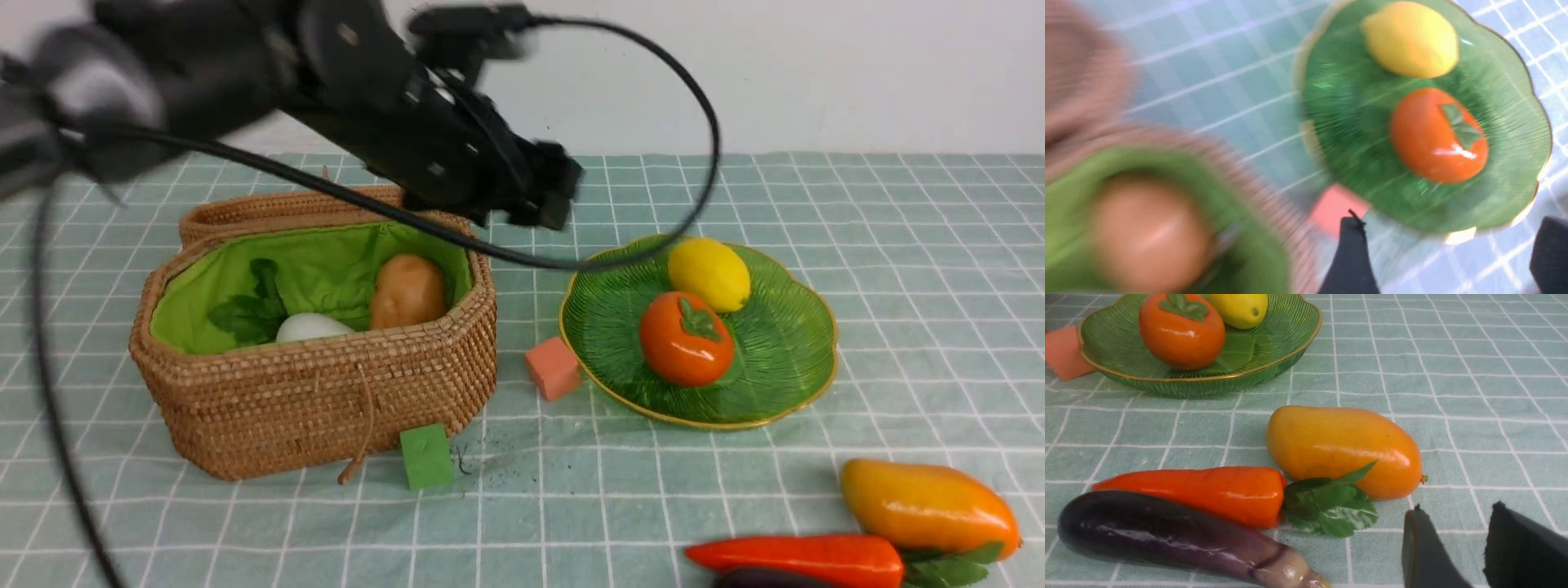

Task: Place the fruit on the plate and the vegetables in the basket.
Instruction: Grab an eggplant with your right arm and place it in the basket on the left.

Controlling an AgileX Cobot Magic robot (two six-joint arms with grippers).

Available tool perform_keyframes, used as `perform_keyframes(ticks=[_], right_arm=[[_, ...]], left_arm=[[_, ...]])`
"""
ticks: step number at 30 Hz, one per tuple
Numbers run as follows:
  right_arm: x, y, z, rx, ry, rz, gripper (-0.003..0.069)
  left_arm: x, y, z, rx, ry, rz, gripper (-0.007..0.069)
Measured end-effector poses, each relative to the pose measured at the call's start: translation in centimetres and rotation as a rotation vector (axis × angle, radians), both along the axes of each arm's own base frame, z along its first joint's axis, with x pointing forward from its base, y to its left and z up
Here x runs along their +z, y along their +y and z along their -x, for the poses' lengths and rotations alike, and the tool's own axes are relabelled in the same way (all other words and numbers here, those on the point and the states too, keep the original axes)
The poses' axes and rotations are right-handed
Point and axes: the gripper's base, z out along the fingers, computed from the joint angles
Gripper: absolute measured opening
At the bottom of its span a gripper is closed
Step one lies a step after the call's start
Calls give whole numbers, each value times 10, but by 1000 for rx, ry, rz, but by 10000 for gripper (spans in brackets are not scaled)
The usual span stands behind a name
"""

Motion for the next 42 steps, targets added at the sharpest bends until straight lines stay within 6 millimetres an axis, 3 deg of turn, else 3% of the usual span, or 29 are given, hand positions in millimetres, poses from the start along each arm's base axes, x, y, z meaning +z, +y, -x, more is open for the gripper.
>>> perform_keyframes(ticks=[1, 5, 9, 10, 11, 12, 13, 14, 15, 16, 17, 19, 23, 31, 42], right_arm=[[0, 0, 0, 0, 0, 0, 242], [0, 0, 0, 0, 0, 0, 242], [0, 0, 0, 0, 0, 0, 242], [0, 0, 0, 0, 0, 0, 242], [0, 0, 0, 0, 0, 0, 242], [0, 0, 0, 0, 0, 0, 242], [0, 0, 0, 0, 0, 0, 242], [0, 0, 0, 0, 0, 0, 242], [0, 0, 0, 0, 0, 0, 242], [0, 0, 0, 0, 0, 0, 242], [0, 0, 0, 0, 0, 0, 242], [0, 0, 0, 0, 0, 0, 242], [0, 0, 0, 0, 0, 0, 242], [0, 0, 0, 0, 0, 0, 242], [0, 0, 0, 0, 0, 0, 242]], left_arm=[[19, 20, 14, 34, 9, -24, 491], [61, 73, 65, 125, 51, -125, 372], [79, 96, 100, 178, 43, -158, 251], [82, 104, 117, 194, 26, -161, 177], [82, 108, 131, 197, 18, -156, 122], [81, 109, 134, 197, 17, -156, 113], [76, 116, 156, 202, 19, -144, 37], [72, 119, 166, 203, 24, -138, 7], [71, 119, 168, 204, 26, -135, 1], [62, 124, 188, 204, 34, -121, -13], [55, 125, 192, 204, 51, -122, -13], [35, 130, 218, 196, 73, -80, -13], [11, 131, 245, 174, 55, 21, -13], [12, 136, 274, 155, -1, 92, -13], [15, 136, 271, 170, -63, 114, -13]])
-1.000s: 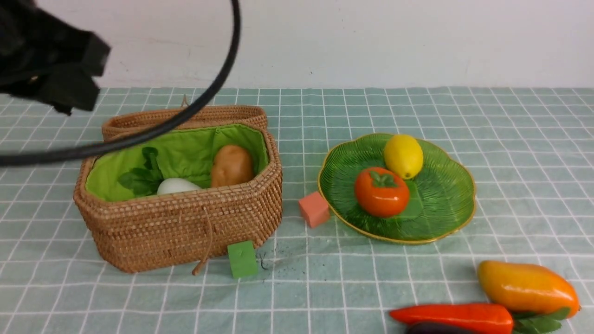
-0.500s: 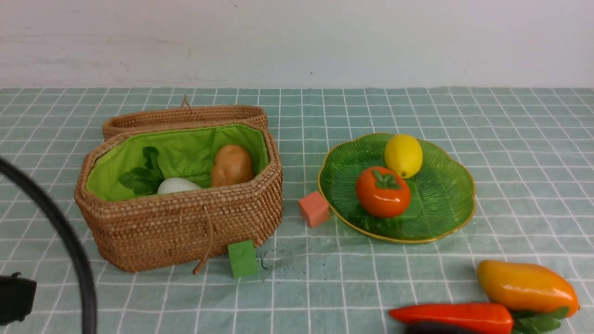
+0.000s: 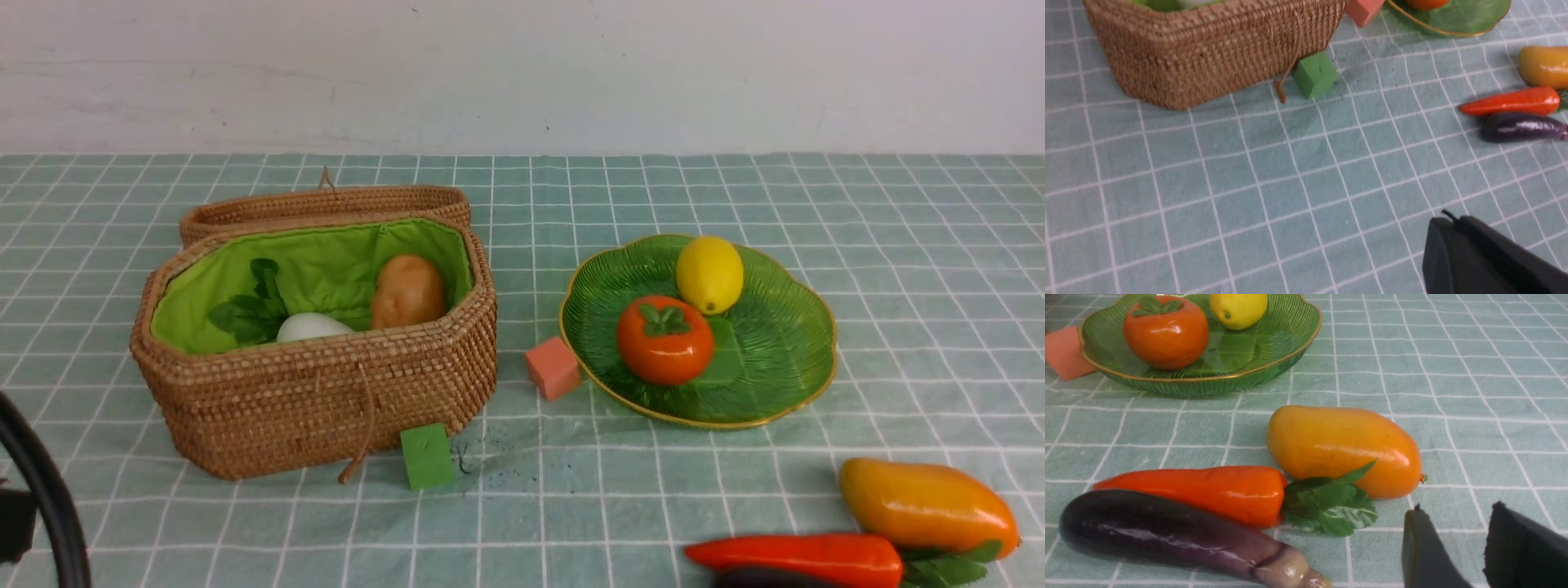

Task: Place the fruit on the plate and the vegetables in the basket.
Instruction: Grab an eggplant with your right arm and place it in the basket on the left.

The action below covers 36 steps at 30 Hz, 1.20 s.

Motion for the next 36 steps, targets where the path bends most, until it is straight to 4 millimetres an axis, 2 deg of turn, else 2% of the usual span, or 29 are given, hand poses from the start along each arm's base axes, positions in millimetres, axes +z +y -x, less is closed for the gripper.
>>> perform_keyframes(ticks=[6, 10, 14, 15, 16, 17, 19, 21, 23, 26, 31, 36], right_arm=[[0, 0, 0, 0, 0, 0, 242], [0, 0, 0, 0, 0, 0, 242], [0, 0, 0, 0, 0, 0, 242], [0, 0, 0, 0, 0, 0, 242], [0, 0, 0, 0, 0, 0, 242], [0, 0, 0, 0, 0, 0, 242], [0, 0, 0, 0, 0, 0, 242], [0, 0, 0, 0, 0, 0, 242], [0, 0, 0, 0, 0, 0, 242], [0, 0, 0, 0, 0, 0, 242], [0, 0, 0, 0, 0, 0, 242], [0, 0, 0, 0, 0, 0, 242]], left_arm=[[7, 5, -9, 62, -124, -19, -13], [13, 10, -18, 121, -312, -20, -13], [-1, 20, -8, 190, -459, -31, -13], [-15, 26, -1, 235, -475, -44, -13], [-15, 26, -1, 235, -475, -44, -13], [-25, 29, 5, 264, -485, -49, -13], [-56, 36, 20, 334, -495, -80, -13], [-78, 40, 28, 373, -496, -113, -13], [-109, 43, 34, 425, -489, -148, -13], [-144, 45, 35, 471, -466, -167, -13], [-212, 46, 25, 479, -302, -193, -13], [-214, 42, 21, 402, -362, -166, -11]])
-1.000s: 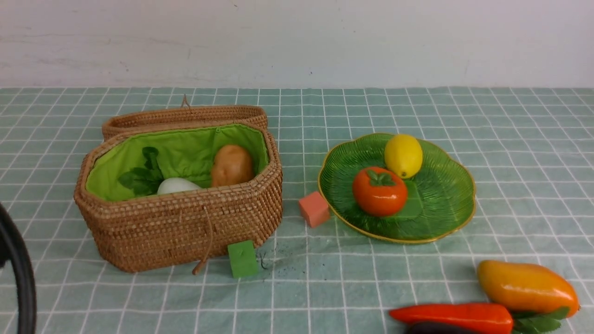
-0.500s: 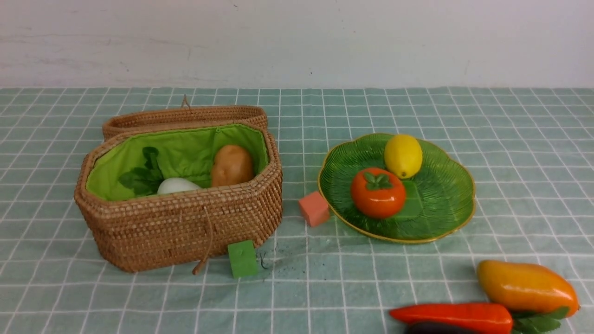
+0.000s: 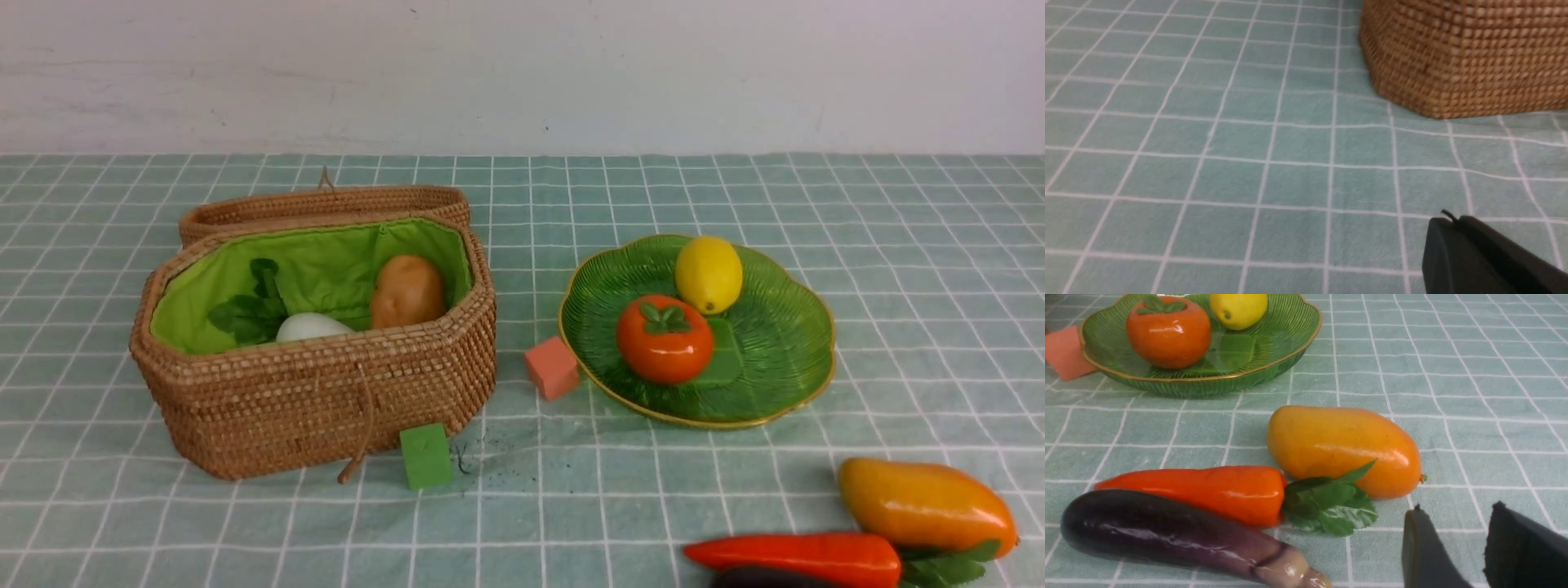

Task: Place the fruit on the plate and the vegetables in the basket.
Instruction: Grab an eggplant with your right arm and place it in the basket on the left.

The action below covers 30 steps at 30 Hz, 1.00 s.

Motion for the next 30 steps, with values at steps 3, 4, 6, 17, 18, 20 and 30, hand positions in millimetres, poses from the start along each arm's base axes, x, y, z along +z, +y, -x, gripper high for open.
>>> perform_keyframes(ticks=[3, 4, 6, 17, 18, 20, 30], right_arm=[[0, 0, 0, 0, 0, 0, 242], [0, 0, 0, 0, 0, 0, 242], [0, 0, 0, 0, 0, 0, 242], [0, -3, 0, -8, 0, 92, 242], [0, -4, 0, -9, 0, 106, 242], [0, -5, 0, -12, 0, 143, 242], [8, -4, -3, -15, -118, 99, 242]], left_arm=[[0, -4, 0, -62, -7, 30, -10], [0, -4, 0, -62, -6, 31, -10], [0, -5, 0, -62, -8, 41, -8], [0, -4, 0, -59, -8, 42, 0], [0, -4, 0, -59, -8, 42, 0], [0, -4, 0, -59, -8, 42, 2], [0, -4, 0, -59, -8, 42, 6]])
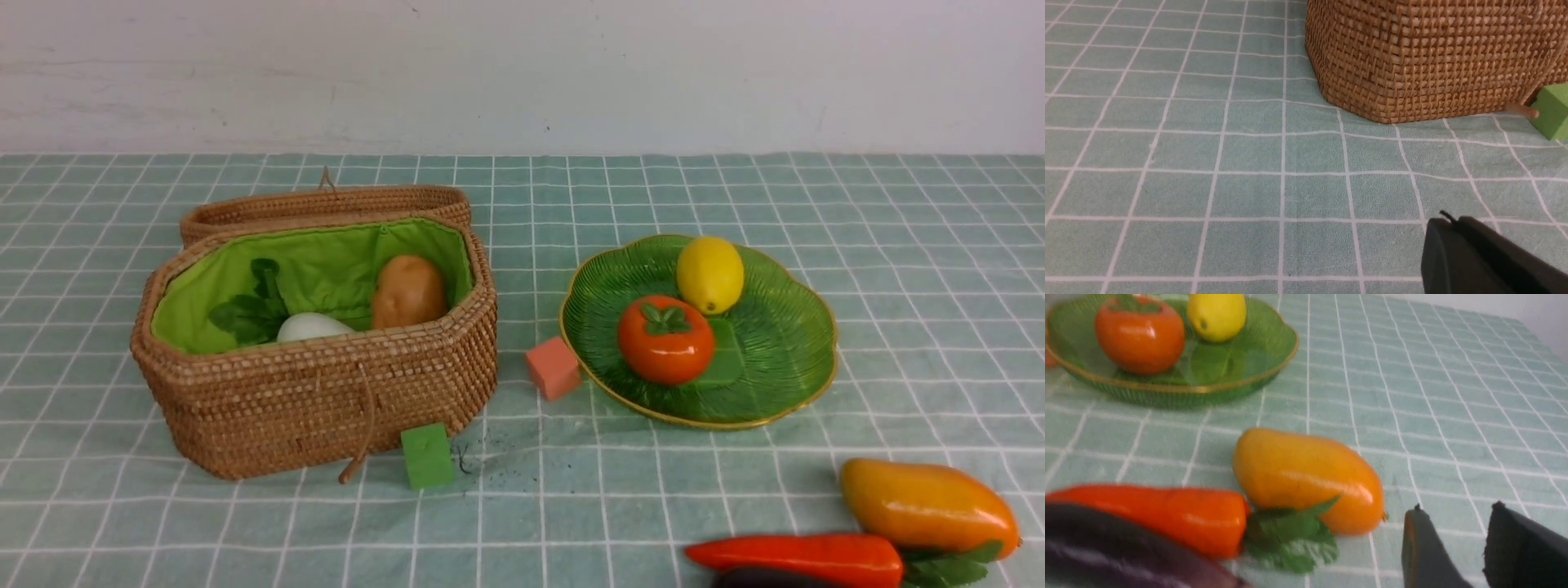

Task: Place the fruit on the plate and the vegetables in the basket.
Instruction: Grab an eggplant with your right arm and place it in the basket on the left.

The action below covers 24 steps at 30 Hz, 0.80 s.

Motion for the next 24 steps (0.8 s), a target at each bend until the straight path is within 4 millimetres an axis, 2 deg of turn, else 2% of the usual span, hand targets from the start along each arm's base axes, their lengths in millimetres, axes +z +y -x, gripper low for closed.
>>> perform_keyframes(ticks=[4, 5, 8, 10, 12, 15, 17, 19, 20, 21, 22, 23, 24], right_arm=[[18, 2, -2, 3, -202, -229, 242], [26, 2, -1, 7, -293, -362, 242], [38, 1, 1, 21, -416, -563, 242], [42, 0, 2, 31, -465, -599, 242], [52, -1, 6, 61, -585, -634, 242], [61, -1, 9, 81, -645, -662, 242], [87, -1, 15, 105, -679, -701, 242], [101, 0, 20, 114, -686, -711, 242], [127, 0, 26, 120, -672, -719, 242], [130, 1, 27, 121, -670, -717, 242], [158, 1, 30, 117, -632, -710, 242], [165, 2, 30, 113, -617, -707, 242], [190, 2, 27, 90, -539, -683, 242]], left_arm=[[0, 0, 0, 0, 0, 1, 6], [0, 0, 0, 0, 0, 1, 8], [0, 0, 0, 0, 0, 1, 9], [0, 0, 0, 0, 0, 1, 11], [0, 0, 0, 0, 0, 1, 15], [0, 0, 0, 0, 0, 1, 17], [0, 0, 0, 0, 0, 1, 17], [0, 0, 0, 0, 0, 1, 17], [0, 0, 0, 0, 0, 1, 17], [0, 0, 0, 0, 0, 1, 17], [0, 0, 0, 0, 0, 1, 17], [0, 0, 0, 0, 0, 1, 17], [0, 0, 0, 0, 0, 1, 18]])
